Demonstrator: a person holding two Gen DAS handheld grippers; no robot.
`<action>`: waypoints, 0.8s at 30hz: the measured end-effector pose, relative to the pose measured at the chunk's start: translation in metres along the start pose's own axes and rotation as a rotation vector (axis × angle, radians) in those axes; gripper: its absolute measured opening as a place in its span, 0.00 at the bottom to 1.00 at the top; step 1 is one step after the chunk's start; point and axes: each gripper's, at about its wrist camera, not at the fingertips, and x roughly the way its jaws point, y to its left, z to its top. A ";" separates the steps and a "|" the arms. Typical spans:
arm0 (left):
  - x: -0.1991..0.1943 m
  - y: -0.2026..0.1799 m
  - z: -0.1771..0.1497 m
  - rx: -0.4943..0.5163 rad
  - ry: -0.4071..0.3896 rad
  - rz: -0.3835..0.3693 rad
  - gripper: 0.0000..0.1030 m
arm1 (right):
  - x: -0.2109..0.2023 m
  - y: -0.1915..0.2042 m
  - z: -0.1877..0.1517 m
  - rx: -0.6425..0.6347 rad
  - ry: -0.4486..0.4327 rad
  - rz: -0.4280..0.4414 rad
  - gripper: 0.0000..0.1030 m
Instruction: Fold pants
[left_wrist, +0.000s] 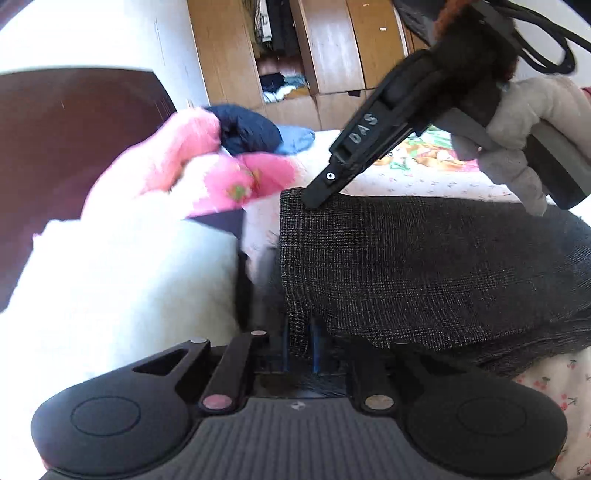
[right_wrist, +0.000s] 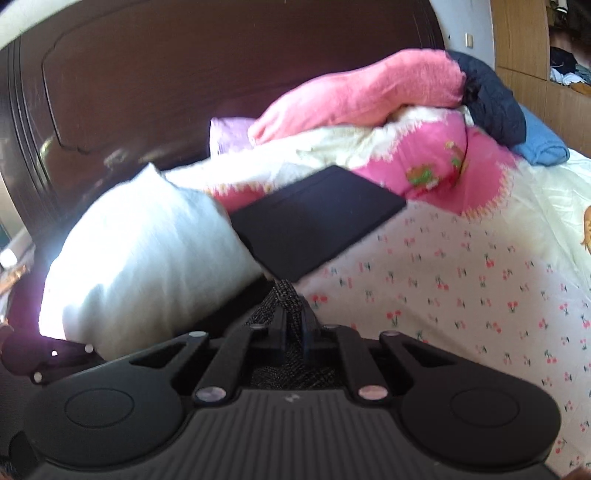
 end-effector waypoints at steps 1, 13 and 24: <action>0.000 0.002 0.001 0.006 -0.004 0.026 0.27 | 0.004 -0.001 0.003 0.014 -0.014 0.000 0.08; -0.008 -0.019 -0.006 0.155 0.029 0.143 0.37 | -0.045 -0.018 -0.034 0.206 -0.120 -0.158 0.24; 0.009 -0.122 0.025 0.240 -0.066 -0.204 0.42 | -0.246 -0.107 -0.263 0.916 -0.164 -0.404 0.33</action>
